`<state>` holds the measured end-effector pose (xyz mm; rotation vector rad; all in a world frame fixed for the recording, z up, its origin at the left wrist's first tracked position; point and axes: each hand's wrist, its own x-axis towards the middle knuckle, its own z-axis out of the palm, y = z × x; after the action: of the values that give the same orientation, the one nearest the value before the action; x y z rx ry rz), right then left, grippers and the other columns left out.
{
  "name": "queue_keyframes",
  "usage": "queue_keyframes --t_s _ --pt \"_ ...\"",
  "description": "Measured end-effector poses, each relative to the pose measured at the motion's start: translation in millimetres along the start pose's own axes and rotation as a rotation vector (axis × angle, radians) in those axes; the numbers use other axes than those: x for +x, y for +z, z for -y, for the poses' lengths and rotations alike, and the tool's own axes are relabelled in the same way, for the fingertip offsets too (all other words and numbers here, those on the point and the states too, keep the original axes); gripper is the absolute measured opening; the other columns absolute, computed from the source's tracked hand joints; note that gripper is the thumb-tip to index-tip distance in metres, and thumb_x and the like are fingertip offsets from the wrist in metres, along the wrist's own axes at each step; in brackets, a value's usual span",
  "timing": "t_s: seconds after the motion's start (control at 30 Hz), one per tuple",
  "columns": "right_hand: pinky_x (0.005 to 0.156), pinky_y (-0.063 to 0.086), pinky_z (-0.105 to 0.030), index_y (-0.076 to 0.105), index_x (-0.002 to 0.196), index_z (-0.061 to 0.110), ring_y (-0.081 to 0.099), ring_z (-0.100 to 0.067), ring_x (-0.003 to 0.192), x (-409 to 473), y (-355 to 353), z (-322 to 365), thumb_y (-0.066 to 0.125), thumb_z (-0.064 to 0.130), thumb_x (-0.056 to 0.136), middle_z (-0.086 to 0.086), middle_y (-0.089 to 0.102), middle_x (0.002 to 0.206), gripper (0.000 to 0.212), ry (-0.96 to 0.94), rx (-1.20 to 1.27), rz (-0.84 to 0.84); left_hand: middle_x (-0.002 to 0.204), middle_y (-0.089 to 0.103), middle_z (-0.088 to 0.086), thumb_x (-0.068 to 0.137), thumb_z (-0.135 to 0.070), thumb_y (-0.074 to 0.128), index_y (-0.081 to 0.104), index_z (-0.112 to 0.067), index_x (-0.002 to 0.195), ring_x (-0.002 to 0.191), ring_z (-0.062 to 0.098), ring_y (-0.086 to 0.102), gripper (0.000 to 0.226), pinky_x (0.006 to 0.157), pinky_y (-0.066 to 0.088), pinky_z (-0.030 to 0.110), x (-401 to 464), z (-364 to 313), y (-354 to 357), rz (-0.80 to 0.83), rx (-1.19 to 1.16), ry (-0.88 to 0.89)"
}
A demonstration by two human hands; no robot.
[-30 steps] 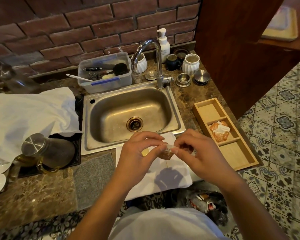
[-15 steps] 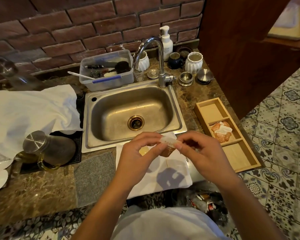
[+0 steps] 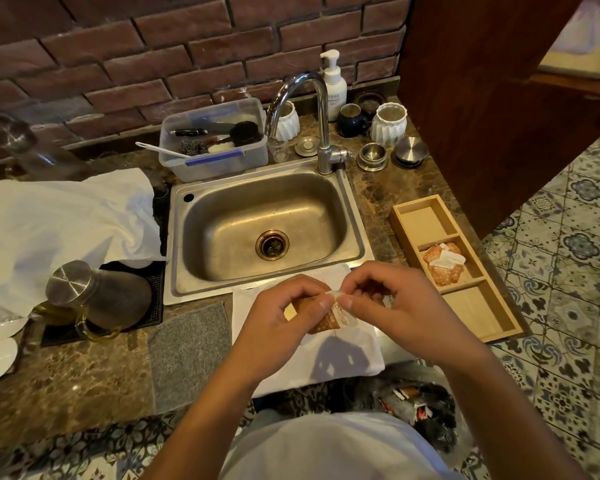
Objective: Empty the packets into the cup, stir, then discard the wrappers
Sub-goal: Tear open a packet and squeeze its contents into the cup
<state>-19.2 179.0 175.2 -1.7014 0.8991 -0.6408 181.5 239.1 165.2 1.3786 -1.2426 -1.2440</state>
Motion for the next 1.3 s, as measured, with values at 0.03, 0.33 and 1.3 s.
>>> queue_keyframes --t_s 0.03,0.33,1.3 --pt "0.065 0.051 -0.028 0.074 0.093 0.023 0.063 -0.015 0.074 -0.8 1.1 0.0 0.075 0.018 0.090 0.003 0.071 0.083 0.005 0.005 0.004 -0.008 0.093 0.073 0.007 0.091 -0.029 0.065 0.074 -0.012 0.092 0.083 0.034 0.064 0.019 0.067 0.055 0.029 0.0 -0.6 -0.4 0.002 0.000 0.001" --pt "0.065 0.050 -0.028 0.076 0.095 0.028 0.060 -0.016 0.075 -1.9 4.6 -0.1 0.078 0.021 0.087 0.007 0.068 0.085 0.010 0.018 -0.038 -0.008 0.084 0.071 -0.001 0.096 -0.024 0.061 0.074 -0.024 0.095 0.079 0.021 0.065 0.014 0.070 0.053 0.024 -3.7 -2.9 -8.0 0.104 0.170 -0.017" --pt "0.069 0.051 -0.035 0.074 0.095 0.018 0.061 -0.020 0.085 -0.9 21.1 -5.4 0.071 0.014 0.093 0.005 0.064 0.091 0.005 -0.143 -0.097 -0.012 0.071 0.063 -0.003 0.093 -0.030 0.061 0.075 -0.020 0.085 0.064 0.012 0.055 0.019 0.060 0.045 0.026 -11.0 -3.8 -12.8 0.082 0.084 -0.091"
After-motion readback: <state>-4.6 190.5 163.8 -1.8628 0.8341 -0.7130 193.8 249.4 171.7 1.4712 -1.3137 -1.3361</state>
